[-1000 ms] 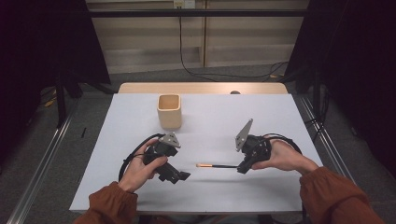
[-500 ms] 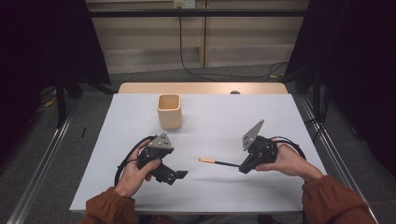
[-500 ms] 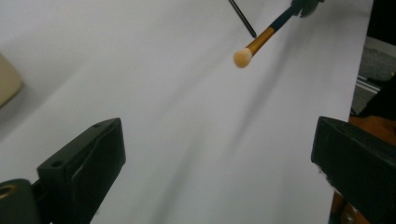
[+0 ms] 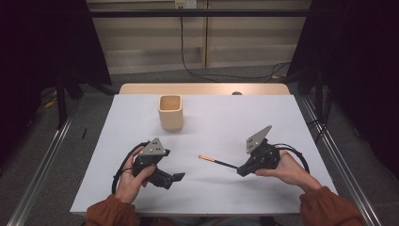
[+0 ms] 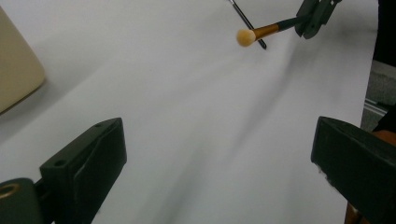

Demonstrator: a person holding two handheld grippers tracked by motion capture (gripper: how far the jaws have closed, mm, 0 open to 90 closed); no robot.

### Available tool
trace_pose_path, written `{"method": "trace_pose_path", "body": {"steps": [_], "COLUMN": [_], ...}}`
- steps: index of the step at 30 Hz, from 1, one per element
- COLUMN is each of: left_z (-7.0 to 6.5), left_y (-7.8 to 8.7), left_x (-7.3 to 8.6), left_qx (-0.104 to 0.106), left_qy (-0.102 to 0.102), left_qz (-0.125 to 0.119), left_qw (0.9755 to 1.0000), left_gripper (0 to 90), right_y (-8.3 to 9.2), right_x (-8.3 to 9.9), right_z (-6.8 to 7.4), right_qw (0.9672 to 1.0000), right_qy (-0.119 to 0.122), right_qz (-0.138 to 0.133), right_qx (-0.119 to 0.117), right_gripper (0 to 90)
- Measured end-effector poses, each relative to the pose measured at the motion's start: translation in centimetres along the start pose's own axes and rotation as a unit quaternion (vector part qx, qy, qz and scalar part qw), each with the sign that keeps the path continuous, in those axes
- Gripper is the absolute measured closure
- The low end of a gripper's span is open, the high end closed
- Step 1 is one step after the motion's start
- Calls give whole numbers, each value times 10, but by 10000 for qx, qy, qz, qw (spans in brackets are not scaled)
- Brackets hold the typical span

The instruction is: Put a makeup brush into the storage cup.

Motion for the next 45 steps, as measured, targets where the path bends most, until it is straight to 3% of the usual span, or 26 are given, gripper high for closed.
{"method": "trace_pose_path", "body": {"steps": [5, 13, 19, 28, 34, 37, 40, 41, 45], "left_z": [1, 1, 1, 0, -2, -2, -1, -1, -1], "left_y": [-2, 2, 2, 1, 1, 0, -1, 0, -1], "left_x": [1, 5, 7, 8, 8, 8, 9, 9, 9], "left_qx": [47, 108, 82, 171, 194, 219, 206, 203, 188], "left_qy": [-4, 24, 27, 146, 111, 119, 131, 127, 132], "left_qz": [6, -252, -298, -357, -385, -393, -400, -396, -450], "left_qw": [10000, 9996, 9995, 9991, 9990, 9989, 9989, 9989, 9987], "left_gripper": [33, 30, 29, 29, 28, 27, 28, 28, 28], "right_y": [-3, -3, -2, 1, 7, 10, 14, 17, 21], "right_x": [3, 6, 7, 6, 4, 4, 4, 4, 4], "right_z": [0, 2, 5, 8, 12, 12, 12, 12, 13], "right_qw": [9998, 9980, 9965, 9913, 9842, 9789, 9706, 9673, 9616], "right_qy": [-83, -198, -158, -156, -168, -190, -255, -289, -308], "right_qz": [-183, -601, -815, -1303, -1756, -2029, -2390, -2521, -2727], "right_qx": [78, 86, 38, -62, -112, -152, -115, -3, 105], "right_gripper": [855, 855, 855, 855, 855, 855, 855, 856, 855]}}
Point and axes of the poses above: each handheld gripper's, and its own axes: y roughly backward along the jaws, x roughly out of its underside, z roughly to its left, the point moved 2 cm from there along -y, roughly forward along the jaws, and after that the axes turned 1 degree about z, right-handed, at the moved point
